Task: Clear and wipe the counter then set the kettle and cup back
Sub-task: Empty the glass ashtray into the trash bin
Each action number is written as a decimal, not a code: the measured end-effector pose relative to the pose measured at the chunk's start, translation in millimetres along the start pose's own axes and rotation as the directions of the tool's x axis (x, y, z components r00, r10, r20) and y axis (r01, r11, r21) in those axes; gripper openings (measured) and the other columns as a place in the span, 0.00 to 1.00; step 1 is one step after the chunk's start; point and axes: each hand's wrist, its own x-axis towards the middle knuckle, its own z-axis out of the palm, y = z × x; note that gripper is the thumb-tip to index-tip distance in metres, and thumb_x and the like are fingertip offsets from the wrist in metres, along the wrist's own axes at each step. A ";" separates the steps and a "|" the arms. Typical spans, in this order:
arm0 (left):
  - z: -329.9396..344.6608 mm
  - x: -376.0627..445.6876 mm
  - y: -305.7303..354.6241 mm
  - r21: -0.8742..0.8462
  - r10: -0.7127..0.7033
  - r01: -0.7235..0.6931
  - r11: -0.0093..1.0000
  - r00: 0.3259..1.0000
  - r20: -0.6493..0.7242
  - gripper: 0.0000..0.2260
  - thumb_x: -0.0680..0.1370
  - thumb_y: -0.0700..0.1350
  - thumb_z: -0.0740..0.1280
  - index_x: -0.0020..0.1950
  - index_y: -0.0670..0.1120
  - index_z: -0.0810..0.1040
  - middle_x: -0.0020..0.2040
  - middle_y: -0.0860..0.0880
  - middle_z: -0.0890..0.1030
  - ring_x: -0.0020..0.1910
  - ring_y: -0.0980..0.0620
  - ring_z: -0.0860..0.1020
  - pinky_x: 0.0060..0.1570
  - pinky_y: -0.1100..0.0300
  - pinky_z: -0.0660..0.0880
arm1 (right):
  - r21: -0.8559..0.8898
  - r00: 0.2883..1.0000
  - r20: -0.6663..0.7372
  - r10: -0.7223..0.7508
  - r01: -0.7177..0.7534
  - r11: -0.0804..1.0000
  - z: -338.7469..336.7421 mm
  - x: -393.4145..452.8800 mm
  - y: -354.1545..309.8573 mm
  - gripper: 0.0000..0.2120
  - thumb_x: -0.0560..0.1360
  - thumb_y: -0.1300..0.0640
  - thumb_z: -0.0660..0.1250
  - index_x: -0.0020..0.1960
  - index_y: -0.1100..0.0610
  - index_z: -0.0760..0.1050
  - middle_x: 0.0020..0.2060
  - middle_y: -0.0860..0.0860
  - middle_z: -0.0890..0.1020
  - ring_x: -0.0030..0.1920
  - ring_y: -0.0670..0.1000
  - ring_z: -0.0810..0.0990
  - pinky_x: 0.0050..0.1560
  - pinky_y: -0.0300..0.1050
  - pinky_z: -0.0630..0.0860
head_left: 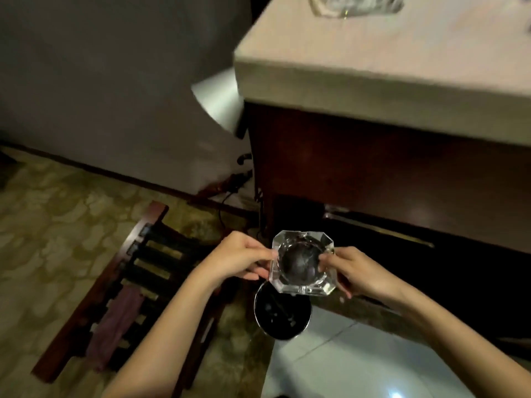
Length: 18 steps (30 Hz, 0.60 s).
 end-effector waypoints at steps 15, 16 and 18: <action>-28.5 -138.0 215.7 0.045 0.402 -0.409 0.911 0.909 0.111 0.06 0.72 0.39 0.73 0.38 0.37 0.82 0.30 0.43 0.81 0.27 0.56 0.79 0.29 0.68 0.75 | -0.177 0.966 -0.203 -0.158 0.122 0.977 -112.7 -155.1 -190.8 0.26 0.81 0.50 0.58 0.41 0.74 0.75 0.21 0.58 0.72 0.21 0.52 0.66 0.20 0.35 0.61; -25.8 -137.3 229.4 0.043 0.414 -0.421 0.906 0.903 0.115 0.06 0.72 0.39 0.73 0.39 0.36 0.82 0.30 0.43 0.81 0.27 0.56 0.79 0.30 0.67 0.76 | -0.208 0.961 -0.231 -0.152 0.103 0.973 -123.4 -160.4 -196.9 0.26 0.81 0.49 0.57 0.40 0.72 0.75 0.20 0.56 0.73 0.20 0.51 0.66 0.20 0.34 0.62; -20.5 -132.4 256.5 0.046 0.416 -0.424 0.905 0.902 0.118 0.07 0.72 0.38 0.73 0.42 0.33 0.82 0.29 0.44 0.81 0.27 0.56 0.80 0.31 0.67 0.77 | -0.252 0.942 -0.296 -0.156 0.080 0.964 -144.3 -165.1 -206.8 0.25 0.81 0.48 0.57 0.34 0.64 0.76 0.18 0.52 0.73 0.19 0.49 0.66 0.21 0.35 0.62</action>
